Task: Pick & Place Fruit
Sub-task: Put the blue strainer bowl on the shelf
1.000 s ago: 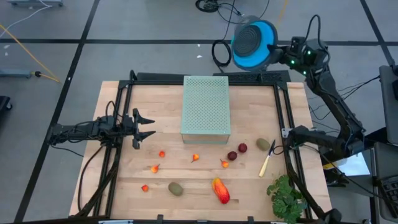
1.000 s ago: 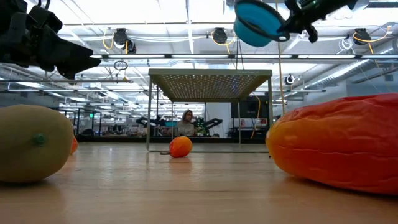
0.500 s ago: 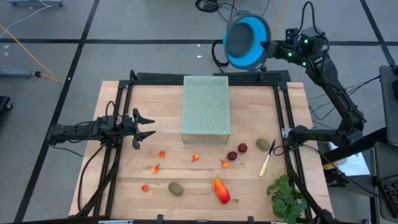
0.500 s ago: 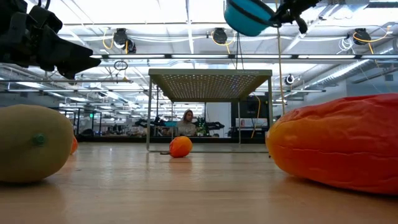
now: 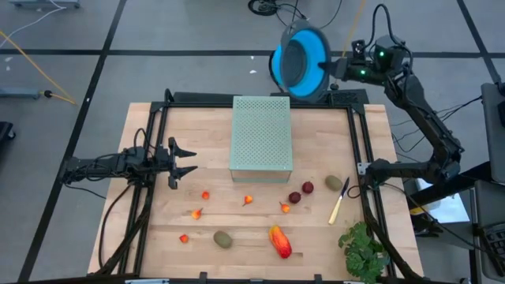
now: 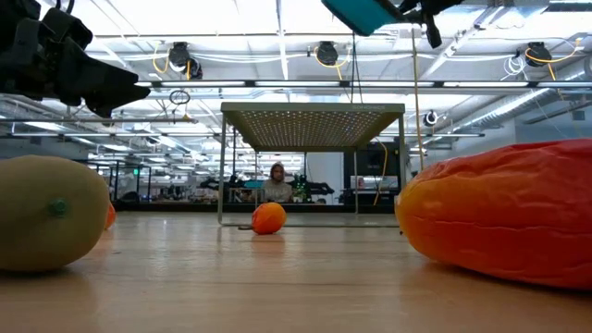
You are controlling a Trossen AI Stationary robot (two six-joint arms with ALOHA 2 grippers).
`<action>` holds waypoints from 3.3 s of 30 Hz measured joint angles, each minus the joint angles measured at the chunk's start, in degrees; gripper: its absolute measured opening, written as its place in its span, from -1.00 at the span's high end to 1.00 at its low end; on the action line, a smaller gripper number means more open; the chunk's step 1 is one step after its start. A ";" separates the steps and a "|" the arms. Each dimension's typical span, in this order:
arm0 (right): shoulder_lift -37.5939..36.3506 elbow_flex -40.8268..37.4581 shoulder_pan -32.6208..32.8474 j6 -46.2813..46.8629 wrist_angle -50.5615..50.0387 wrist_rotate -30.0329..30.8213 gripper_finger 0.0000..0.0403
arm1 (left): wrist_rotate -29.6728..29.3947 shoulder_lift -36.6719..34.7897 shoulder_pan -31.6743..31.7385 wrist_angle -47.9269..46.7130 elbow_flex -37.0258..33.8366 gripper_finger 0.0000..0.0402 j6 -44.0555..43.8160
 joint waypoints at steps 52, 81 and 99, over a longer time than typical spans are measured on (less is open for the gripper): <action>6.18 0.00 13.80 9.08 -17.39 -1.29 0.97 | 0.02 0.00 0.02 -0.02 0.00 -0.17 -0.13; 20.43 0.00 12.01 4.70 -9.85 1.65 0.97 | 0.02 0.00 0.02 0.00 0.00 -0.17 -0.13; 21.12 0.00 12.19 2.97 -11.77 4.79 0.97 | 0.02 0.00 0.01 0.00 0.00 -0.17 -0.15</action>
